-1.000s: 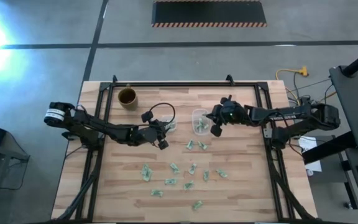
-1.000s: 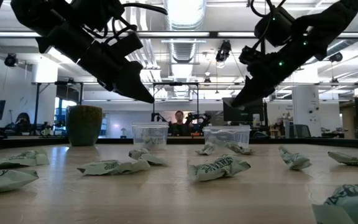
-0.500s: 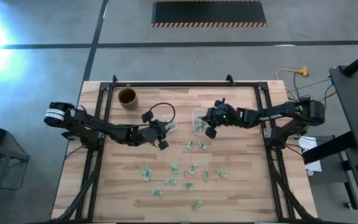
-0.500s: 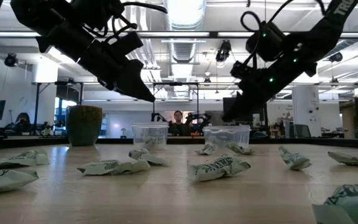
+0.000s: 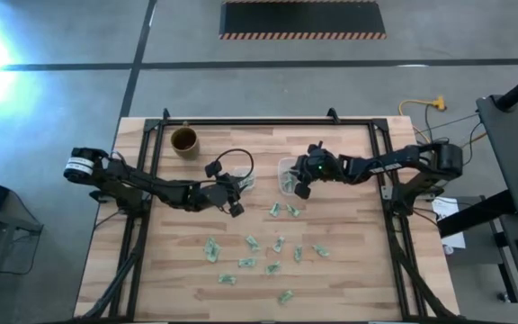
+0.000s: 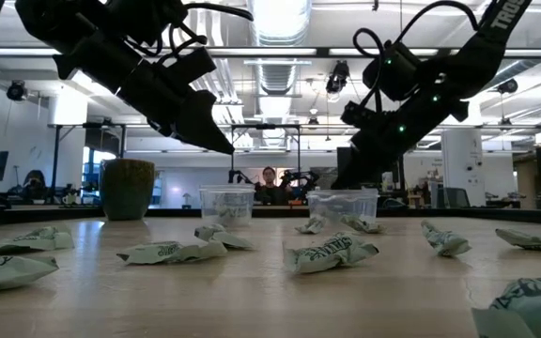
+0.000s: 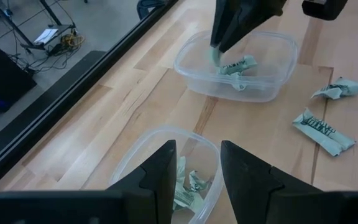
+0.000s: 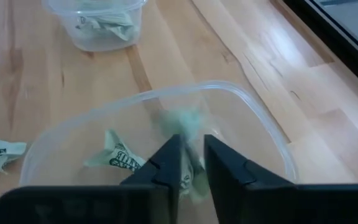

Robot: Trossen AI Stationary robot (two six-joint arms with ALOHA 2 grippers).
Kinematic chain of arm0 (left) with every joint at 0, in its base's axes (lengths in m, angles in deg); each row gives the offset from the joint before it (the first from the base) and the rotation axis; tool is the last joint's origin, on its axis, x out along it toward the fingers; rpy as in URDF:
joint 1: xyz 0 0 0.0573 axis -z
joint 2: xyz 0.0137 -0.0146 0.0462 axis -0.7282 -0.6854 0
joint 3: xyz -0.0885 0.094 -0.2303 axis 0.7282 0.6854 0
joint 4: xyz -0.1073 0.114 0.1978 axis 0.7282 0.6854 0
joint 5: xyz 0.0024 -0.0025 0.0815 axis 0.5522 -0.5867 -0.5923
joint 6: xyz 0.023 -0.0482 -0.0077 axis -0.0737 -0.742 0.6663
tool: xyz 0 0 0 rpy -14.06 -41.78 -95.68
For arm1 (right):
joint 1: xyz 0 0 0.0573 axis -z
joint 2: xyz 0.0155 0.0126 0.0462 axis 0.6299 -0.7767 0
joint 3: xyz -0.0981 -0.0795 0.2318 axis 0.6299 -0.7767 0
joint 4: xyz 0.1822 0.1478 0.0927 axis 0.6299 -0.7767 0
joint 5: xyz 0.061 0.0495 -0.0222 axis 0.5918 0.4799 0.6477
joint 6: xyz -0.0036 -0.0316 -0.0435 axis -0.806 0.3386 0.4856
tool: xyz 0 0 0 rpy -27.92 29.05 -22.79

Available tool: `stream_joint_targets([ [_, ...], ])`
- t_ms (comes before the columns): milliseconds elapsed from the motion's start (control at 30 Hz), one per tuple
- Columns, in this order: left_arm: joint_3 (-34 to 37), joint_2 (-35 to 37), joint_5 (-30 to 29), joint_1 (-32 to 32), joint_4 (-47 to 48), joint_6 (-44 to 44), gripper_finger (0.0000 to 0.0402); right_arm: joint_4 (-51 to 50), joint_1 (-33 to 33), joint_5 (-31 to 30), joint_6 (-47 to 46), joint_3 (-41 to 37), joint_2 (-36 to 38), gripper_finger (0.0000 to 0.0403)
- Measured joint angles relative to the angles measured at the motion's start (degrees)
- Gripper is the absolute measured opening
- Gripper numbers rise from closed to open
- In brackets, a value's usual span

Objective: Pick and place items into bin
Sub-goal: Put the light green stevia packet into the right transparent bin, then put the light green stevia packet into the left transparent bin

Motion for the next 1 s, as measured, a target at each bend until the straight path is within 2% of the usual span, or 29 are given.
stream_joint_targets([
  [233, 0.0, 0.0, 0.37, 0.0, 0.01, -0.18, 0.0109, -0.55, 0.0, 0.12, 0.33, 0.0, 1.47, 0.0134],
  [367, 0.0, 0.24, 7.23, 0.13, 0.52, -0.08, 0.0109, -2.0, -0.54, 3.47, 2.49, -0.09, 3.96, 0.0154],
  [567, -0.11, 3.1, 22.5, 2.42, 6.85, -1.01, 0.0109, -5.8, -1.79, 8.14, 6.39, -0.15, 8.63, 0.0153],
  [667, -0.09, 4.5, 26.62, 4.88, 9.82, -3.34, 0.0109, -7.12, -2.08, 11.19, 7.23, -0.39, 10.34, 0.0146],
  [800, -0.08, 6.17, 27.1, 8.76, 13.32, -9.94, 0.0109, -7.9, -2.65, 14.85, 7.32, -0.57, 11.37, 0.0139],
  [1000, -0.07, 6.12, 25.36, 16.49, 18.28, -22.01, 0.0109, -8.03, -4.49, 17.14, 7.74, -1.48, 11.35, 0.0131],
])
